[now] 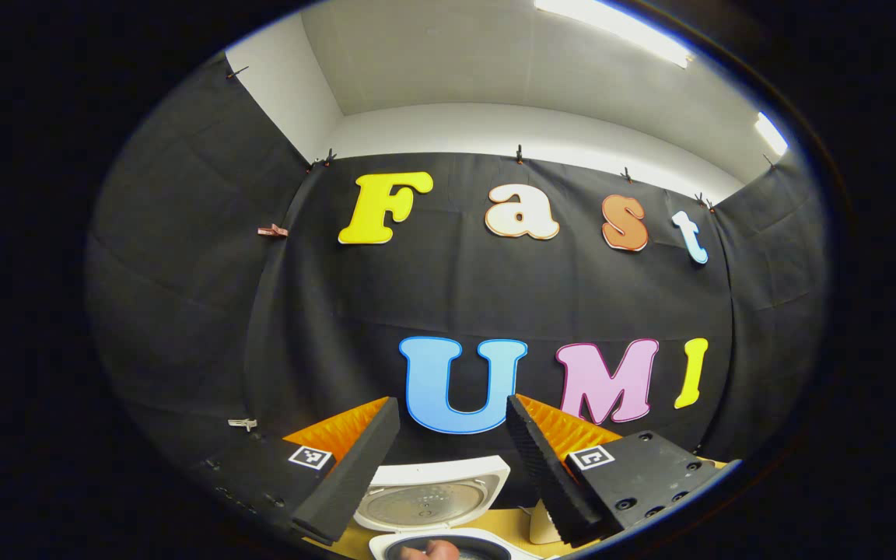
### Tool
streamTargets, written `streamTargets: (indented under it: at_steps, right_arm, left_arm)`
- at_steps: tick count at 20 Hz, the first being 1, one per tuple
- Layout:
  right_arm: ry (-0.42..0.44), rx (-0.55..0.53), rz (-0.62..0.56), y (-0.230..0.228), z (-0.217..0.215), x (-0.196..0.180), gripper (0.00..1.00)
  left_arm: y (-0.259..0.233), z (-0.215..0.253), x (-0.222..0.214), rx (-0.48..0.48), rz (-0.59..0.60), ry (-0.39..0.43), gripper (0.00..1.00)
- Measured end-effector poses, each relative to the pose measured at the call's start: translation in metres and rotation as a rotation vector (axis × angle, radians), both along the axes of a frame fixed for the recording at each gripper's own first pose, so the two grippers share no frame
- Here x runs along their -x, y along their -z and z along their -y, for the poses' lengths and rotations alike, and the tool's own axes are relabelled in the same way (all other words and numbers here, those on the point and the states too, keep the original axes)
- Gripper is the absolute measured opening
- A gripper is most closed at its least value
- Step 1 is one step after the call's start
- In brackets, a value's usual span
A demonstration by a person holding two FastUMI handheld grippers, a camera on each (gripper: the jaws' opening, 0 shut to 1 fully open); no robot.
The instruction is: Close the left gripper, press the button to open the rice cooker; take a wooden spoon from the chopstick holder with the right hand, scoop a spoonful of rice and pour it into the rice cooker, then put the wooden spoon back into the chopstick holder.
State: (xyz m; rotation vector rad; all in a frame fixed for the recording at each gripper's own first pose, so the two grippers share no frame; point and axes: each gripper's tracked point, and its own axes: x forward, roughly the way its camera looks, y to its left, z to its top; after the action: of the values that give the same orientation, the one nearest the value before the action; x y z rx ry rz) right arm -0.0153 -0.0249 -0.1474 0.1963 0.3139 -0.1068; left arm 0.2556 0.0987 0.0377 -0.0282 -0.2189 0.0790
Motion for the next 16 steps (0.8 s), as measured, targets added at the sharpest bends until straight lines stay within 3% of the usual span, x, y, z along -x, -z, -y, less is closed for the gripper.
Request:
streamTargets:
  at_steps: [9, 16]
  right_arm:
    - [0.136, 0.031, -0.043, 0.008, 0.034, 0.023, 0.98]
    - [0.163, 0.037, -0.093, 0.022, 0.039, 0.038, 0.99]
  left_arm:
    - [0.081, -0.031, -0.118, 0.069, -0.135, -0.127, 0.95]
    - [0.135, -0.055, -0.162, 0.023, -0.277, -0.212, 0.95]
